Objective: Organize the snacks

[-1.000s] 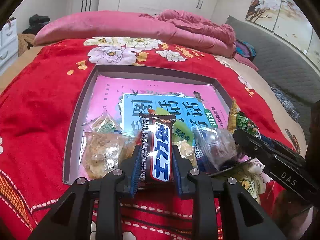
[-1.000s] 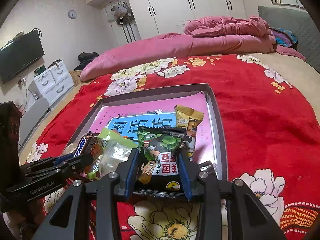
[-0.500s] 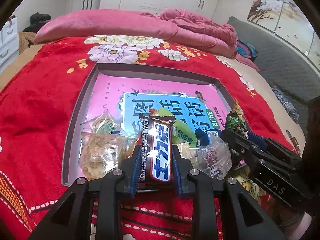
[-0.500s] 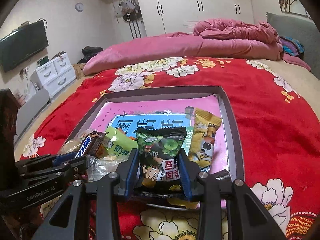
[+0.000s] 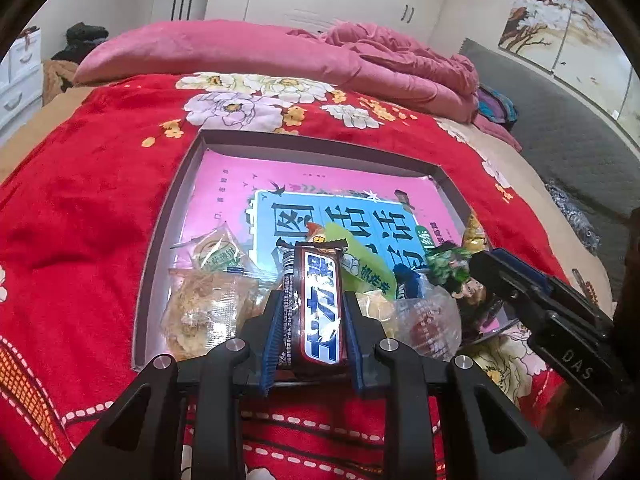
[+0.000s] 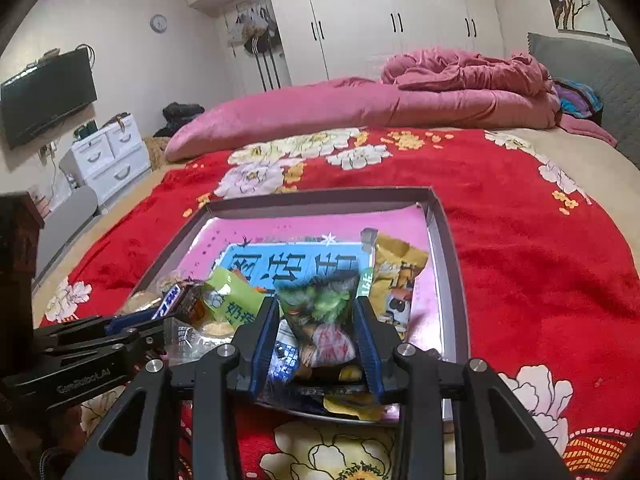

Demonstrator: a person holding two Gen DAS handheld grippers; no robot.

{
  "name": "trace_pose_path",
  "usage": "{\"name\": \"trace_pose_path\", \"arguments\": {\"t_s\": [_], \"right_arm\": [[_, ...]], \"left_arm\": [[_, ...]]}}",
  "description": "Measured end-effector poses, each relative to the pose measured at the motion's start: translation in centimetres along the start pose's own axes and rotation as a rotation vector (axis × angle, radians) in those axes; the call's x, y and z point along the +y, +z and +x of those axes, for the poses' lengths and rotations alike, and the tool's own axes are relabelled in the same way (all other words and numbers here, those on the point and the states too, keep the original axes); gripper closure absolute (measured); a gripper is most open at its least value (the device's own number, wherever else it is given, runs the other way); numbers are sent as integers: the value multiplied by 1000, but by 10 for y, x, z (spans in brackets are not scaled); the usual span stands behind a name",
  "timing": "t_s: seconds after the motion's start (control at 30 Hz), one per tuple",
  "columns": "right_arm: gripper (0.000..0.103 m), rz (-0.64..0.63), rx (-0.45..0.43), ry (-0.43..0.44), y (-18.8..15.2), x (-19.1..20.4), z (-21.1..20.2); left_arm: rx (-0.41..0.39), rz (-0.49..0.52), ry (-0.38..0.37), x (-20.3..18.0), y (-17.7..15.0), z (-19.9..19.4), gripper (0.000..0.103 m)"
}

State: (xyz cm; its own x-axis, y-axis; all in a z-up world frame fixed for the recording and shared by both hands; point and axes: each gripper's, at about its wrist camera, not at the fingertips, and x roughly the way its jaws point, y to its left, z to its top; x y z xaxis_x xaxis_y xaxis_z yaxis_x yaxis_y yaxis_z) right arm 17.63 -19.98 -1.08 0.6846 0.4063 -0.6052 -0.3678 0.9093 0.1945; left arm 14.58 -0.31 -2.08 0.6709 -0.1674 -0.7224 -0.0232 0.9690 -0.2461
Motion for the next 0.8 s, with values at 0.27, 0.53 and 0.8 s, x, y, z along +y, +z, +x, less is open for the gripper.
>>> {"name": "trace_pose_path", "arguments": {"t_s": [0.27, 0.53, 0.8], "right_arm": [[64, -3, -3, 30, -1, -3, -7], [64, -102, 8, 120, -8, 20, -14], [64, -226, 54, 123, -16, 48, -2]], "left_arm": [[11, 4, 9, 1, 0, 0, 74], [16, -3, 14, 3, 0, 2, 74], [25, -13, 17, 6, 0, 5, 74]]}}
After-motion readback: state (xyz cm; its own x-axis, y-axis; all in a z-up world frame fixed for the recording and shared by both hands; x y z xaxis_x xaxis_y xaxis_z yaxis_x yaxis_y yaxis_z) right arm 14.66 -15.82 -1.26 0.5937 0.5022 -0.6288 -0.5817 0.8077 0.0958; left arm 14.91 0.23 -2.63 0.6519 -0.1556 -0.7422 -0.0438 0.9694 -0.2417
